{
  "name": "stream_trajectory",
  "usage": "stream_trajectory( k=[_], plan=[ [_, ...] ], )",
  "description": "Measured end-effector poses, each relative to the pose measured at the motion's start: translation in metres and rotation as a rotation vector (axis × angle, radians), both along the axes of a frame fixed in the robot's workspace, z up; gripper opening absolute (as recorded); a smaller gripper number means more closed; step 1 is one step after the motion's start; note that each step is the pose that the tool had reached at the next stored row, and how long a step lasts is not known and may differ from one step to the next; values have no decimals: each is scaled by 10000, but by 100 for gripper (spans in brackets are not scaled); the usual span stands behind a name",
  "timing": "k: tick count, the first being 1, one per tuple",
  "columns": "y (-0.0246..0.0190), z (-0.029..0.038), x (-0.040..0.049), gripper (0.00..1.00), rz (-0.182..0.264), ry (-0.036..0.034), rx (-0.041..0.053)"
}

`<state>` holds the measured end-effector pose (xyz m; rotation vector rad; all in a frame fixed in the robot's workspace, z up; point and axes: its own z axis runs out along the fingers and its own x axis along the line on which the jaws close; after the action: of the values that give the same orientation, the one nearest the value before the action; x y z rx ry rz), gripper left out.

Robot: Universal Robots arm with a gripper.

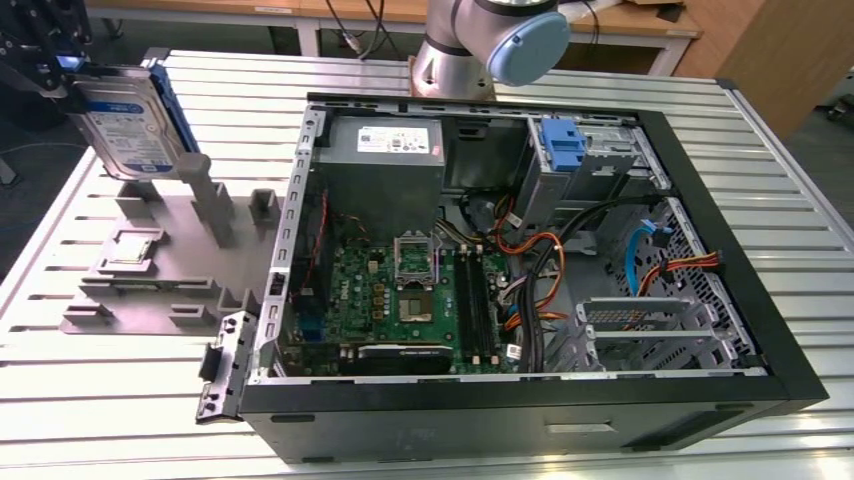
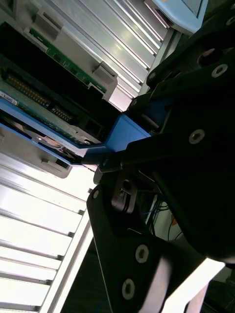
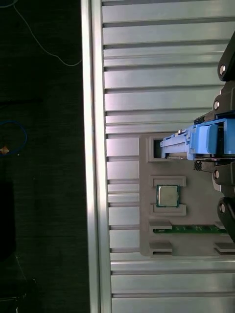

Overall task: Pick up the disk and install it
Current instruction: 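Pick up the disk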

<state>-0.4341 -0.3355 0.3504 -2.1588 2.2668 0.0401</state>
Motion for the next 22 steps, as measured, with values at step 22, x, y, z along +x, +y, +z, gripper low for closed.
stream_trajectory(
  k=[22],
  plan=[
    [0, 67, 0, 37, 0, 3, 52]
  ],
)
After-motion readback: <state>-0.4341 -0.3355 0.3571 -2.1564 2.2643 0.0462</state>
